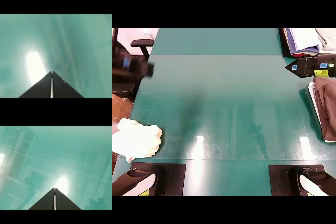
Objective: Fold the shirts.
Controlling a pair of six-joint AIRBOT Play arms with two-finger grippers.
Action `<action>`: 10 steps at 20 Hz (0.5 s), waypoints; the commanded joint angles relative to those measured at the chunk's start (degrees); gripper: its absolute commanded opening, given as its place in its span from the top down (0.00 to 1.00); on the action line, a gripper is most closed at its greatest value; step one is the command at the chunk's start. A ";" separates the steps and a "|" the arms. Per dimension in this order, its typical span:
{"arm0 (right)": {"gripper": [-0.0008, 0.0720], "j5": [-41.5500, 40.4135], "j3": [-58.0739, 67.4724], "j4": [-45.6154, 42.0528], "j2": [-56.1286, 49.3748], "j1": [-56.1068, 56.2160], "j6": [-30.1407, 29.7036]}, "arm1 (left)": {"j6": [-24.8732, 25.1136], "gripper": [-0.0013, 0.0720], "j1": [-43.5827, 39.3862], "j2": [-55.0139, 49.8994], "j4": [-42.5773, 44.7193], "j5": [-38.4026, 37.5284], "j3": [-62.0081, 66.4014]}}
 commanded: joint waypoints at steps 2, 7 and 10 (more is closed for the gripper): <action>0.96 0.04 0.00 0.00 0.04 0.04 0.02 | -2.78 0.07 8.52 10.19 4.74 -6.99 -21.77; 0.96 -0.15 0.00 0.00 0.04 0.04 0.02 | -4.35 0.09 9.97 11.04 9.09 -3.21 -41.77; 0.96 -0.15 0.00 0.00 0.04 0.04 0.02 | -6.47 0.09 9.94 11.04 10.12 1.03 -48.83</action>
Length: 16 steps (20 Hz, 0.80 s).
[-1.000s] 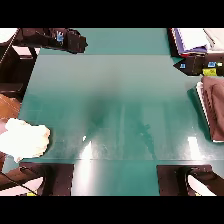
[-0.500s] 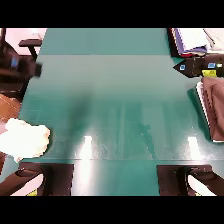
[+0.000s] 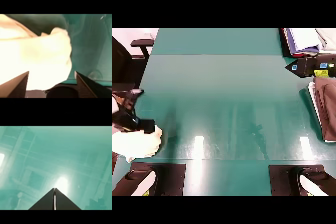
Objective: Fold the shirts.
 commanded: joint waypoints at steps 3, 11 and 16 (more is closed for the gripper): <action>0.96 -0.63 0.00 -0.02 0.04 0.04 0.02 | -3.13 0.68 0.48 0.50 1.92 3.41 -8.26; 0.96 -2.69 5.55 -0.11 0.04 -0.22 0.02 | -0.48 0.95 -0.42 0.50 -13.94 1.68 21.03; 0.96 -4.11 15.63 -0.13 0.02 -3.52 0.02 | 1.90 0.95 -14.97 0.11 -21.33 10.45 43.52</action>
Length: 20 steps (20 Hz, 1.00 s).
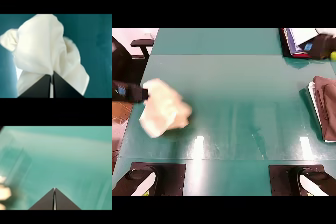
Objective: Fold the shirts.
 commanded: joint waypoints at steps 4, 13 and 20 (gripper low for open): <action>0.96 -0.26 9.92 -0.07 0.04 -6.56 0.02 | 3.23 0.95 -18.01 -6.01 -3.87 8.90 20.09; 0.96 1.11 11.52 0.04 0.02 -10.78 0.02 | 9.11 0.95 -44.48 -40.02 -3.72 12.07 32.89; 0.96 2.89 11.26 -0.02 -0.22 -10.78 0.02 | 6.54 0.15 -36.70 -44.06 0.72 10.03 33.97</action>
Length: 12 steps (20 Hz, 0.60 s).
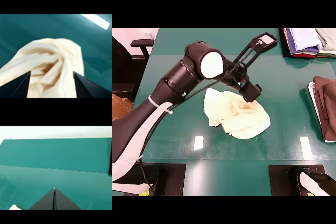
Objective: Fold the shirts.
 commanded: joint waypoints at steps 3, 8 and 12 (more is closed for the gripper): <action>0.96 2.25 -0.02 0.02 -0.04 -0.04 0.02 | -6.10 0.15 17.70 -0.81 1.77 -7.23 -0.87; 0.96 4.09 -0.02 0.02 -0.31 -0.04 0.02 | -7.02 0.15 31.98 -1.38 -9.60 -1.90 -16.04; 0.96 8.44 -0.02 0.52 -2.78 -0.04 0.07 | -6.97 0.15 31.98 -3.39 -10.47 6.40 -27.04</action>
